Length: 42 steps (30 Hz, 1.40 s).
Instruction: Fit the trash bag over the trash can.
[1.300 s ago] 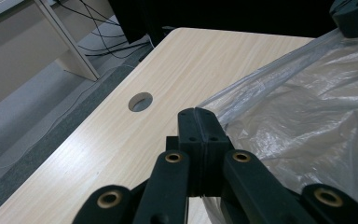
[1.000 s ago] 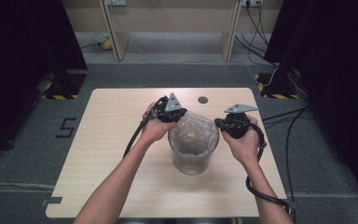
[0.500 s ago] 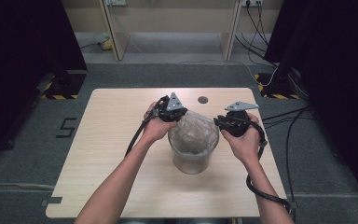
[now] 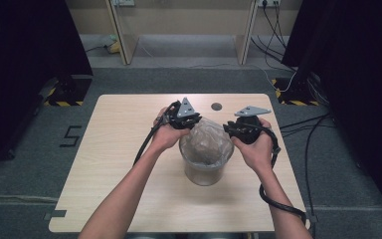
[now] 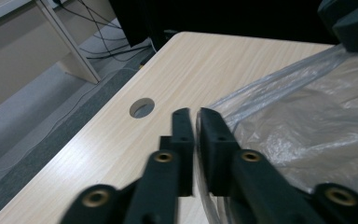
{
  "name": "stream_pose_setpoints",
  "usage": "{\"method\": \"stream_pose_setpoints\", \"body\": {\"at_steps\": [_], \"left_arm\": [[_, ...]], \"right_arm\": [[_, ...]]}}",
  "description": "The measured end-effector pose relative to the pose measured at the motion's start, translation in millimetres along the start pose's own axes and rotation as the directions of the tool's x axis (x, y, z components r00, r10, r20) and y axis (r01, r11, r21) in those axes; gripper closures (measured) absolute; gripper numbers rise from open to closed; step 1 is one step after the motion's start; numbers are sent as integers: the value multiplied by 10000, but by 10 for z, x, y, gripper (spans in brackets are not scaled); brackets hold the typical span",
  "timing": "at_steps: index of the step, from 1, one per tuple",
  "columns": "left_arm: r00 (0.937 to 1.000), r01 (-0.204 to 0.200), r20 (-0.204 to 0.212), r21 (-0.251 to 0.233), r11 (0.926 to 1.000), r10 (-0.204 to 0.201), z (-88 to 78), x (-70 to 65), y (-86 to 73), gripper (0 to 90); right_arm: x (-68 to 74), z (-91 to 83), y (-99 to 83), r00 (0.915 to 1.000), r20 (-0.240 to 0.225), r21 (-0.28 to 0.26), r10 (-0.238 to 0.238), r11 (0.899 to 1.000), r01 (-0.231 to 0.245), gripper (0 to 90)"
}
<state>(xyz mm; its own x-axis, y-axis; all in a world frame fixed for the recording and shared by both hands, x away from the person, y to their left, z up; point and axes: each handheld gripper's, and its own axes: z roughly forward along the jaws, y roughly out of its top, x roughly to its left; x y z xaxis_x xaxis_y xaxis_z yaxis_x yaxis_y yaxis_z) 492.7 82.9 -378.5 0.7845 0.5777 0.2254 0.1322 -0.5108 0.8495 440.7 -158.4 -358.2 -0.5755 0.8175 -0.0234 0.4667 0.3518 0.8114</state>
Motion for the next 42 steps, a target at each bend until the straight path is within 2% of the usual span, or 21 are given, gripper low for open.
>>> {"method": "stream_pose_setpoints", "body": {"at_steps": [1,3,7,9,13,14,18,27,38,42], "left_arm": [[9999,132,58,-83,9999,-132,-25,10,3,695],[9995,185,246,-247,9995,-179,-82,21,7,673],[9980,299,556,-265,9992,-284,-205,38,3,620],[9957,560,759,-322,9979,-534,-283,56,-6,617],[9926,664,1018,-28,9978,-657,-377,74,-39,639],[9899,817,1167,-14,9967,-809,-383,74,-52,648],[9848,1100,1324,279,9935,-1127,-382,86,-88,733],[9813,1419,1266,354,9892,-1453,-298,112,-106,889],[9829,1482,1073,238,9887,-1499,-207,87,-79,899],[9850,1386,998,255,9900,-1405,-167,74,-69,899]], "right_arm": [[-2,-4,-6,10000,14,-28,42,10000,-42,752],[-4,-6,-8,10000,16,-29,47,10000,-47,752],[-13,-23,-11,10000,30,-36,74,10000,-74,749],[-14,-35,-4,9999,70,-72,81,9999,-80,748],[-8,-41,10,9999,103,-38,28,10000,-28,747],[-7,-41,12,9999,103,-29,20,10000,-20,747],[2,-29,19,10000,79,-23,-16,10000,17,746],[0,-19,20,10000,64,-2,-26,10000,26,742],[19,-20,22,10000,-38,-66,5,10000,-5,728],[28,-10,28,9999,-98,-50,-37,10000,36,722]]}}
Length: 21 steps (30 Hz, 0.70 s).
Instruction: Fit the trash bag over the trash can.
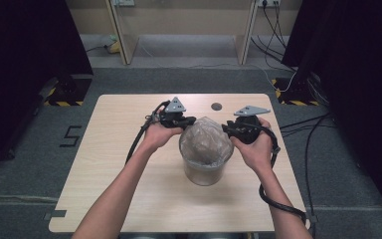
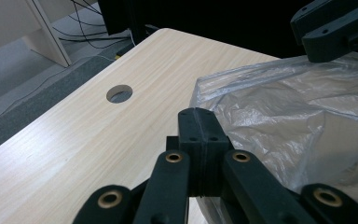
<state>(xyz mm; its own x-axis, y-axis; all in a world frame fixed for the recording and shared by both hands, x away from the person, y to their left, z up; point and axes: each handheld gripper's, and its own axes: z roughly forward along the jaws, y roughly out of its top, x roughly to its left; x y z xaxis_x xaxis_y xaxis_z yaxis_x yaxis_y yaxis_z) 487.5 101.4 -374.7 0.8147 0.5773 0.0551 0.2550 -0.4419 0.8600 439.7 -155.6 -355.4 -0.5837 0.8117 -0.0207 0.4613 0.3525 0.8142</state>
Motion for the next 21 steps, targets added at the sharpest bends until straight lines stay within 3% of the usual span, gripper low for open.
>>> {"method": "stream_pose_setpoints", "body": {"at_steps": [13,21], "left_arm": [[9996,-237,-133,-180,9996,234,85,-44,37,899],[9991,-371,-192,-144,9992,368,121,-49,47,899]], "right_arm": [[-4,42,-15,10000,-64,306,-29,9995,31,761],[-31,33,-34,9999,-43,366,153,9992,-151,839]]}}
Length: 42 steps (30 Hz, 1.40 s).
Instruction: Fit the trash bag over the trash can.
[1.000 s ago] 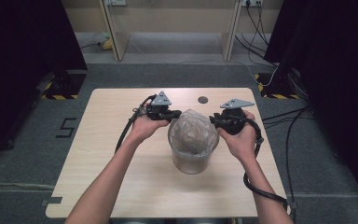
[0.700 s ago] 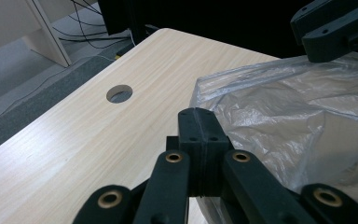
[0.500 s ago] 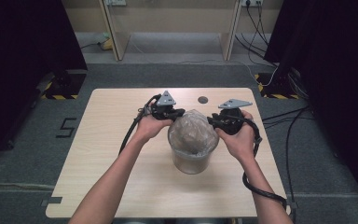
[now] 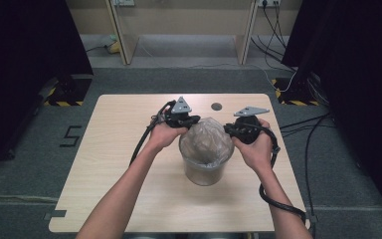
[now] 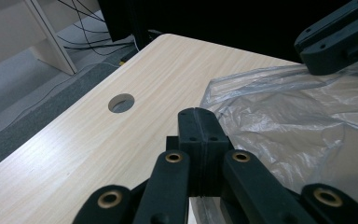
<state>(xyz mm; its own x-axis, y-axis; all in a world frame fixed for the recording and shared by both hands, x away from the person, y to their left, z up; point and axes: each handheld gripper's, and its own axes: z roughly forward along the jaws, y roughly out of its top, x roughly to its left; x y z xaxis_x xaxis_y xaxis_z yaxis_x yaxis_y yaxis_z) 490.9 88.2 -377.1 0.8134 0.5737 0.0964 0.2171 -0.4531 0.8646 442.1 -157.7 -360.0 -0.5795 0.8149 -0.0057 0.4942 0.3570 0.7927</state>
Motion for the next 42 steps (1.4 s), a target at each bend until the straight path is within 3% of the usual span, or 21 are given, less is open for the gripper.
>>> {"method": "stream_pose_setpoints", "body": {"at_steps": [12,21,33,42], "left_arm": [[9999,-88,-118,15,10000,88,31,-1,0,898],[9999,15,-101,26,10000,-15,43,22,-7,897],[9968,770,203,-113,9970,-767,41,102,-43,867],[9964,806,291,-158,9966,-802,-28,133,-73,797]], "right_arm": [[-63,12,-38,9991,343,20,249,9997,-249,871],[-98,40,-75,9991,348,180,260,9995,-266,900],[-119,74,-104,9994,272,282,218,9993,-226,900],[-119,88,-115,9995,291,328,130,9994,-139,900]]}}
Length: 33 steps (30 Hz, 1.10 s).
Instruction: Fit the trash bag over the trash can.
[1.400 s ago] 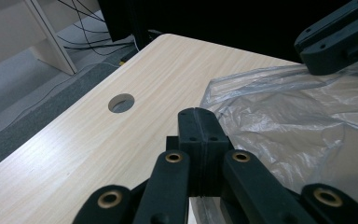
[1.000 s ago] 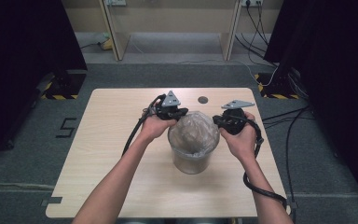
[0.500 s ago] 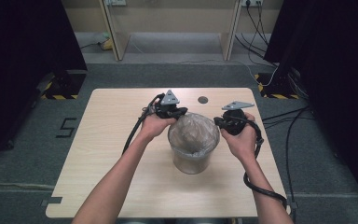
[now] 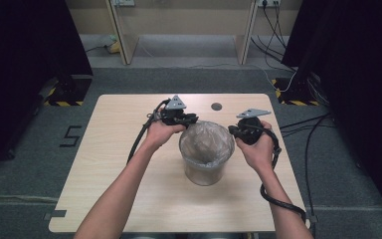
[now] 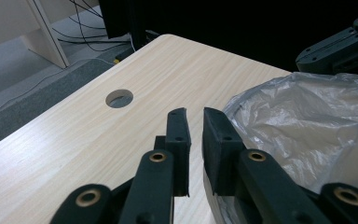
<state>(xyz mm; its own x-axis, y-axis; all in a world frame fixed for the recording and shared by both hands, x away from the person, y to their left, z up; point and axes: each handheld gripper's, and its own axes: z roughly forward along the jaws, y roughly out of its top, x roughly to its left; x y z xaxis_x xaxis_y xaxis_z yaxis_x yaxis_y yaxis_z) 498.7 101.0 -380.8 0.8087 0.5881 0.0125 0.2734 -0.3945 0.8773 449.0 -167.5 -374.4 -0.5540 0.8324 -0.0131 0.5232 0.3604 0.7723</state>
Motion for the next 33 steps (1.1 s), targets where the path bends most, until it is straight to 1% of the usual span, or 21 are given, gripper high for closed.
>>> {"method": "stream_pose_setpoints", "body": {"at_steps": [4,9,12,18,20,26,31,33], "left_arm": [[9999,-110,50,-59,9999,110,-31,-16,15,785],[9998,-210,-17,-104,9997,210,-85,-28,25,758],[9996,-291,-9,-163,9994,291,-136,-39,35,751],[9994,-333,-14,-270,9991,333,-227,-46,34,742],[9993,-364,13,-215,9991,364,-251,-47,19,751],[9995,-328,47,-61,9994,328,-292,-27,-37,790],[9992,-382,116,-77,9992,382,-295,-41,-31,817],[9994,-349,85,-42,9994,349,-287,-35,-35,832]], "right_arm": [[1,-2,-3,9999,71,39,-78,10000,77,900],[9,-13,-5,9997,164,129,-191,9997,188,900],[12,-16,-6,9994,223,110,-260,9996,257,876],[12,-35,-2,9990,409,-19,-192,9998,193,819],[15,-57,7,9987,478,-119,-162,9998,168,806],[29,-157,32,9991,421,-463,-108,9988,128,791],[80,-210,15,9992,291,-451,-289,9985,302,786],[78,-207,-6,9993,286,-427,-253,9987,265,797]]}}
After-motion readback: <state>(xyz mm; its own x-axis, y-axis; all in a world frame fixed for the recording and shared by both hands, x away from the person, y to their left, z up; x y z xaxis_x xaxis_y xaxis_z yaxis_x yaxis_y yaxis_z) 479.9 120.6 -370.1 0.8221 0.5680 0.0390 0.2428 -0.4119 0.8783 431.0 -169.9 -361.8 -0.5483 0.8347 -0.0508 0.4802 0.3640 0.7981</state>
